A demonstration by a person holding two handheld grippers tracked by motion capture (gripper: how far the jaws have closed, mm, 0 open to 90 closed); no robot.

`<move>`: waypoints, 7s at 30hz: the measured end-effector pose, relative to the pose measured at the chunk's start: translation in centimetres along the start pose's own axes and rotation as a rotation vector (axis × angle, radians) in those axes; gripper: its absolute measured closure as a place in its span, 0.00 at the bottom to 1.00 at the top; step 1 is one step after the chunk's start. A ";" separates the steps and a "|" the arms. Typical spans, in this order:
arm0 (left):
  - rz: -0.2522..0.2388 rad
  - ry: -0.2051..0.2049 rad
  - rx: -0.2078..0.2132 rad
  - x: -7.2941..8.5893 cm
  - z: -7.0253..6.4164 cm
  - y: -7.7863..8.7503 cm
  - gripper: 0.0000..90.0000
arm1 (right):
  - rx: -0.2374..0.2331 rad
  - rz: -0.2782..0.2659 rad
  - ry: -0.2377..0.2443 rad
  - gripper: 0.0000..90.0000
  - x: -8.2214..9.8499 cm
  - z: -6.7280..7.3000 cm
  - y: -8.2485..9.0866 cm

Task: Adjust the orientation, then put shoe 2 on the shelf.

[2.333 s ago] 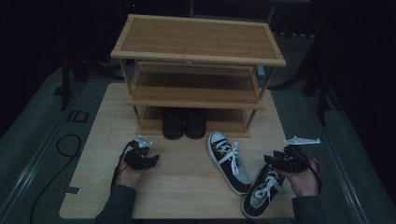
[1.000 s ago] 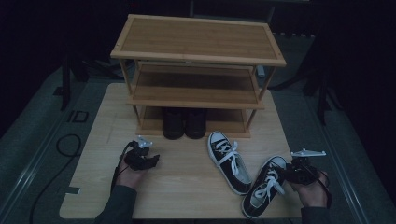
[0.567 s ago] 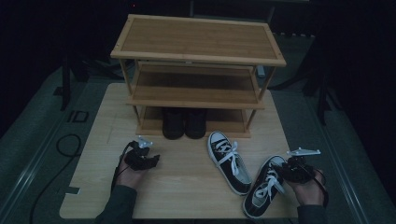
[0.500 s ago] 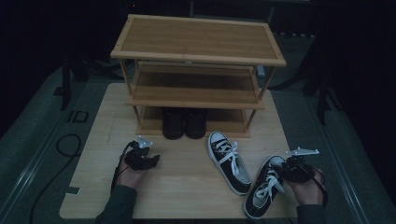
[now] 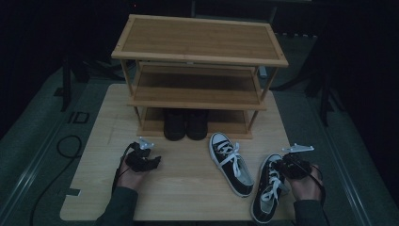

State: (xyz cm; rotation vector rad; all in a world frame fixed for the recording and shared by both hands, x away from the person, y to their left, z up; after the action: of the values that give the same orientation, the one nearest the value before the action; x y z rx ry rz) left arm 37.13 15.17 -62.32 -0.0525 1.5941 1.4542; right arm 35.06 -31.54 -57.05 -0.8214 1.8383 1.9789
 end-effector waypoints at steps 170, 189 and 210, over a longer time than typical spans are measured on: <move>-0.014 -0.001 -0.004 0.1 -0.2 0.1 0.52 | -0.298 0.070 0.198 0.94 -0.7 8.8 -1.7; -0.015 -0.001 -0.003 0.2 -0.2 0.1 0.52 | -0.327 0.028 0.207 0.95 -1.3 8.5 -1.1; -0.016 -0.002 -0.003 0.2 -0.3 0.1 0.52 | -0.359 0.028 0.337 0.95 -4.2 9.1 2.1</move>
State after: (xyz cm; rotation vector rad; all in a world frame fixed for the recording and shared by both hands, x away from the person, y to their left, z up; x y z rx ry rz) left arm 36.80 15.10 -62.40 -0.0654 1.5865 1.4435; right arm 35.38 -22.27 -52.78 -1.3103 1.6828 2.3450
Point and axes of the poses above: each handheld gripper's, and its own axes: y roughly backward along the jaws, x roughly out of its underside, z roughly to its left, the point moved 8 cm from there along -y, roughly forward along the jaws, and after that the axes turned 13 degrees about -y, right-handed, at the moved point
